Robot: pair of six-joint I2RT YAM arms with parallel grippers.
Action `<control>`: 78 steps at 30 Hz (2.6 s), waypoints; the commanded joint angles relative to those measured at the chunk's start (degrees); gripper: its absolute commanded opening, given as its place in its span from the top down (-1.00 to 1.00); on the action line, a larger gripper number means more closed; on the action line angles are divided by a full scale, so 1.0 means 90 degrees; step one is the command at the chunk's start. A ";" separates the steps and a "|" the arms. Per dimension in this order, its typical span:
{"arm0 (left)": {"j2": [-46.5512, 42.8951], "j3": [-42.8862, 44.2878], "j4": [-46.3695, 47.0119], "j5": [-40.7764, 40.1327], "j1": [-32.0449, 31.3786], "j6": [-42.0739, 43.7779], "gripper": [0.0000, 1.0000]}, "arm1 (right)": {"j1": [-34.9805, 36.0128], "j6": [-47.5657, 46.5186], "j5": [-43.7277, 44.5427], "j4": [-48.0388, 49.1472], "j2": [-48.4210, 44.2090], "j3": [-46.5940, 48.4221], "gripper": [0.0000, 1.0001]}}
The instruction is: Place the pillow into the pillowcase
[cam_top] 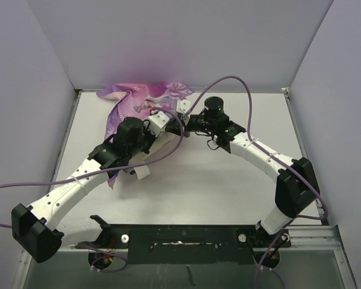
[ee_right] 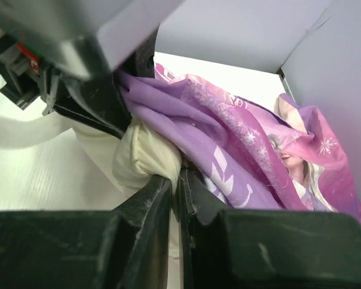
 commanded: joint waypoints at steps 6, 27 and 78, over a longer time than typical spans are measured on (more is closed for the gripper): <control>-0.0453 0.0713 0.0836 0.1869 0.0636 -0.0856 1.00 | -0.1065 0.1582 -0.1829 0.1941 -0.1155 0.0149 -0.10; -0.0989 0.2701 0.0459 0.3652 0.0758 -0.1827 1.00 | -0.2679 -0.1610 -0.0804 -0.0474 -0.1472 -0.0776 -0.96; 0.0326 -0.1461 0.1589 -0.0054 0.1136 -0.8782 0.74 | -0.2985 -0.2292 0.2103 -0.4908 0.0323 0.3224 0.10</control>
